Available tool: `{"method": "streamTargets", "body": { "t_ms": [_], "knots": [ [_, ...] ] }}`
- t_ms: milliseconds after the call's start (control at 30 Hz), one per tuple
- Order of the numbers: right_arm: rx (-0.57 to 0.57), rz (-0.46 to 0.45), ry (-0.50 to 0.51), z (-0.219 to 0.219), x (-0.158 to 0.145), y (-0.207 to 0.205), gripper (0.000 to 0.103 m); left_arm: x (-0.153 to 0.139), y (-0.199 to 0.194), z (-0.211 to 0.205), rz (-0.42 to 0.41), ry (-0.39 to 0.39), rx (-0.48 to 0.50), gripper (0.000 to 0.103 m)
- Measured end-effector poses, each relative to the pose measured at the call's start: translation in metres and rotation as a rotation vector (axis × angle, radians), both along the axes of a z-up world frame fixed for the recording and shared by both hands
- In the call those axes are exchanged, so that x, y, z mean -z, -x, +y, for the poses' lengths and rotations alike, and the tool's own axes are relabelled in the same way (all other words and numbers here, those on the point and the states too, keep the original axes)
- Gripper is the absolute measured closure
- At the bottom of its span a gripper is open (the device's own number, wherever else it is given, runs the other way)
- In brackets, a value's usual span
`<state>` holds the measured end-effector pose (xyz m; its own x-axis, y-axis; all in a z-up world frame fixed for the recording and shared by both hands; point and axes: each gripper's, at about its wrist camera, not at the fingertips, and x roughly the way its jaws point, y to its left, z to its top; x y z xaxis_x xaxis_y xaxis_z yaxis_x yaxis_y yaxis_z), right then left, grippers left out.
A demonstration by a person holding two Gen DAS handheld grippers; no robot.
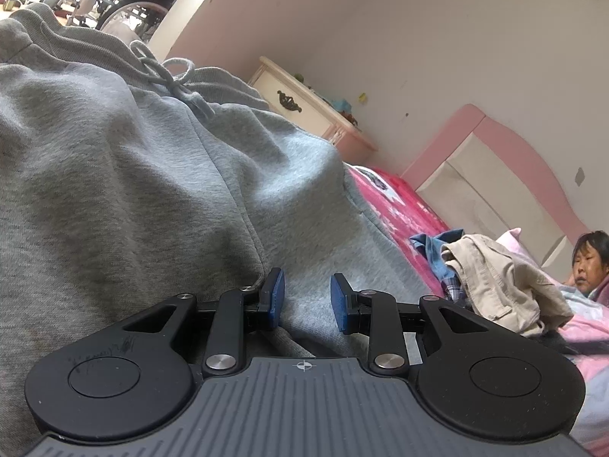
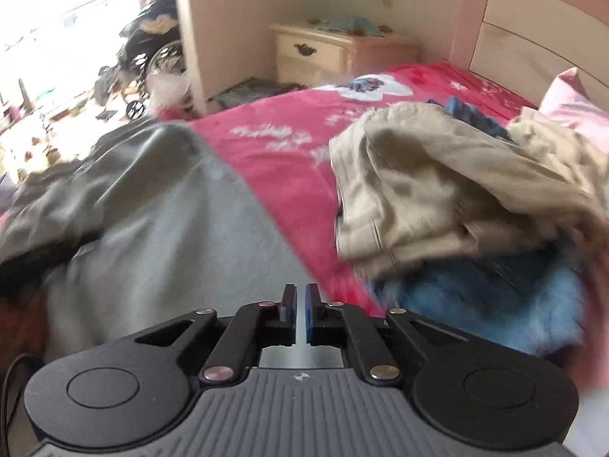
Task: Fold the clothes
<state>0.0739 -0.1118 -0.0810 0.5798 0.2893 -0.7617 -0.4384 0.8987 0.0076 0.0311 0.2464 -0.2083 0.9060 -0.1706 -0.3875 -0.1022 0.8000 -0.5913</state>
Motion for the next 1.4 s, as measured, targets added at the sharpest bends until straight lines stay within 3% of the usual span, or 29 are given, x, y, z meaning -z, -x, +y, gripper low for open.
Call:
{"method": "streamTargets", "body": {
  "t_ms": [67, 167, 333, 400, 500, 567, 633, 667, 800, 867, 1000, 1167, 1300, 1400],
  "knots": [
    [-0.005, 0.019, 0.053, -0.017, -0.003, 0.032, 0.099, -0.003, -0.001, -0.001, 0.010, -0.007, 0.000, 0.072],
    [0.040, 0.057, 0.141, -0.038, 0.021, 0.067, 0.099, -0.008, -0.003, -0.003, 0.024, -0.019, 0.000, 0.068],
    [0.204, 0.119, 0.207, -0.079, 0.083, 0.071, 0.101, -0.028, 0.001, -0.016, 0.008, -0.050, 0.026, 0.064],
    [0.256, 0.085, 0.234, -0.092, 0.098, 0.066, 0.103, -0.039, 0.001, -0.030, 0.002, -0.097, 0.069, 0.063],
    [0.334, 0.060, 0.196, -0.106, 0.093, 0.059, 0.103, -0.042, -0.010, -0.061, 0.040, -0.190, 0.206, 0.061],
    [0.321, 0.046, 0.225, -0.105, 0.089, 0.058, 0.103, -0.036, -0.020, -0.083, 0.084, -0.266, 0.296, 0.060],
    [0.308, 0.032, 0.253, -0.103, 0.084, 0.057, 0.102, -0.019, -0.026, -0.099, 0.116, -0.336, 0.332, 0.060],
    [0.309, 0.022, 0.257, -0.104, 0.080, 0.056, 0.097, -0.012, -0.027, -0.103, 0.121, -0.362, 0.334, 0.060],
    [0.313, -0.006, 0.110, -0.108, 0.057, 0.053, 0.085, -0.007, -0.026, -0.106, 0.114, -0.388, 0.335, 0.058],
    [0.267, -0.011, 0.053, -0.095, 0.050, 0.045, 0.076, -0.013, -0.026, -0.105, 0.115, -0.387, 0.334, 0.058],
    [0.142, -0.011, -0.018, -0.046, 0.046, 0.015, 0.064, -0.030, -0.024, -0.105, 0.032, -0.420, 0.336, 0.054],
    [0.021, -0.015, -0.077, 0.034, 0.056, -0.046, 0.049, 0.002, -0.044, -0.095, 0.094, -0.352, 0.316, 0.052],
    [0.067, -0.009, -0.096, 0.073, 0.074, -0.100, 0.038, 0.002, -0.042, -0.090, 0.062, -0.311, 0.316, 0.052],
    [0.105, 0.055, -0.099, 0.086, 0.092, -0.125, 0.038, 0.003, -0.041, -0.088, 0.049, -0.290, 0.315, 0.052]
  ]
}}
